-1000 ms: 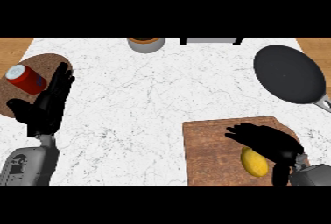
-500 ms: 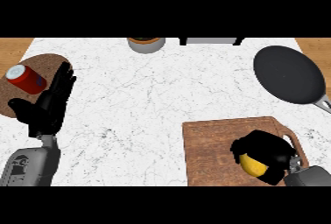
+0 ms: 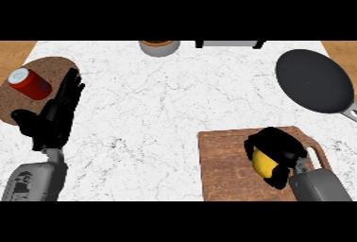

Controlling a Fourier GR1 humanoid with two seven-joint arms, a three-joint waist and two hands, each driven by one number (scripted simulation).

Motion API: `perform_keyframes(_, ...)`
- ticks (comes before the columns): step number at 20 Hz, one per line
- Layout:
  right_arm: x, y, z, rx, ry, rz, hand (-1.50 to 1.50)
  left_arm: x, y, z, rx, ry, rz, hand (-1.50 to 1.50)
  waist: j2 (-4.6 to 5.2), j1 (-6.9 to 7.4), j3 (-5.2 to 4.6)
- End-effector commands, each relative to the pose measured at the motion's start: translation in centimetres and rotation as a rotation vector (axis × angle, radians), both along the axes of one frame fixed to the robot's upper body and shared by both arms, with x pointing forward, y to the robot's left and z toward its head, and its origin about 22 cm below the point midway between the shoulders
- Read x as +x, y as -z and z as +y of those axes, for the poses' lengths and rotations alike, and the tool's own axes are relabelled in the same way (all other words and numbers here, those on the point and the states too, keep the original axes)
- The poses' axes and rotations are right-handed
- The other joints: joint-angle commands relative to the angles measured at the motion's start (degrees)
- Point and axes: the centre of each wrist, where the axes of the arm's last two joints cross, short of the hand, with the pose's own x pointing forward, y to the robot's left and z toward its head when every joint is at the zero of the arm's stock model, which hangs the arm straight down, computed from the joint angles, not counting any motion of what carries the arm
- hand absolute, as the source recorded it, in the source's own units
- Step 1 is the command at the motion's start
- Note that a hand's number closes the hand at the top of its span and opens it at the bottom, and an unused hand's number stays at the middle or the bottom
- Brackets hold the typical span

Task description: Pick the lemon from the cutting board and place it in the pan

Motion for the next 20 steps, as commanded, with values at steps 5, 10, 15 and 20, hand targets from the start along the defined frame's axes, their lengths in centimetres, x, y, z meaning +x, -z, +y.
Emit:
perform_keyframes(5,4.7,-2.8,3.4,0.058,0.730,-0.146,1.50,0.5,-0.5,-0.2,0.000,0.011,-0.006,0.00,0.62,1.07,-0.04)
perform_keyframes(10,8.3,-10.4,6.5,0.083,1.016,-0.530,1.50,1.0,-0.6,-1.2,-0.001,0.053,-0.009,0.00,0.66,3.62,-0.01)
perform_keyframes(15,10.7,-13.7,10.2,0.164,1.197,-0.709,1.50,1.6,-1.4,-2.3,0.003,0.055,-0.004,0.00,0.59,3.49,0.10)
perform_keyframes(20,13.8,-15.7,11.0,0.231,1.300,-0.805,1.50,1.8,-0.9,-2.6,0.008,0.055,-0.024,0.00,0.70,1.78,0.07)
